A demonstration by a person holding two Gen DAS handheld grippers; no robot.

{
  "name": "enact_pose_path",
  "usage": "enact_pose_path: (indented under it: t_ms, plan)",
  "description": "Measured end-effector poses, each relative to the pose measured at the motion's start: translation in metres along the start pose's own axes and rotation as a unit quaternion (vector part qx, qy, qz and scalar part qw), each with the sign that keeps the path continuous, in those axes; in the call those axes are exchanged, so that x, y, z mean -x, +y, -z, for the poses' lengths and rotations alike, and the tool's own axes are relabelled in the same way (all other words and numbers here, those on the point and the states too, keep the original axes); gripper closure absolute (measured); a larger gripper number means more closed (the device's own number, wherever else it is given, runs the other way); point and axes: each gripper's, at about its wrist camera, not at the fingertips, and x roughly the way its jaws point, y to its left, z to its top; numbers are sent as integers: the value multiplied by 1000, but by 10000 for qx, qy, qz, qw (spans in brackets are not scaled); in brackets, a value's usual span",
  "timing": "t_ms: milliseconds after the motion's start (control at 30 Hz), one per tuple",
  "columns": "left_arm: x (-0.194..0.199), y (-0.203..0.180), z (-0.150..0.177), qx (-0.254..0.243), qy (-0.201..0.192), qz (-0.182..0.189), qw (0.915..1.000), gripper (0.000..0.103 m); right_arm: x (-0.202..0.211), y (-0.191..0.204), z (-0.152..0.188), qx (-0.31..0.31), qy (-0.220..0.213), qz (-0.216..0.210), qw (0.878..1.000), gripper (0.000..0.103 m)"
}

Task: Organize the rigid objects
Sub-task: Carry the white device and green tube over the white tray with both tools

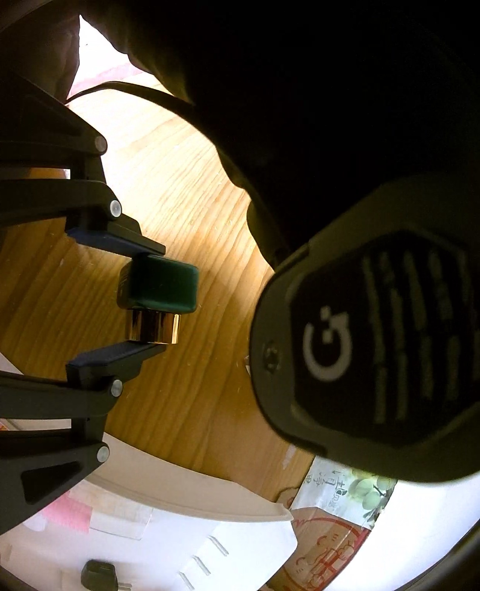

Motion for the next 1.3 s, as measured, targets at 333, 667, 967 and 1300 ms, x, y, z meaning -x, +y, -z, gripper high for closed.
enact_pose_path:
  t_ms: [333,667,967,1300]
  plan:
    - [5,18,18,-350,-268,183,9989,32,17,7,7,-108,-68,150,9998,59]
    - [5,68,55,-611,-196,543,9965,34,43,1,27,-887,-190,420,9950,59]
    - [-4,124,110,-1068,172,403,9933,35,62,33,60,-1464,-213,587,9873,59]
    - [-10,190,155,-1452,524,288,9876,37,52,102,94,-1924,-220,677,9787,59]
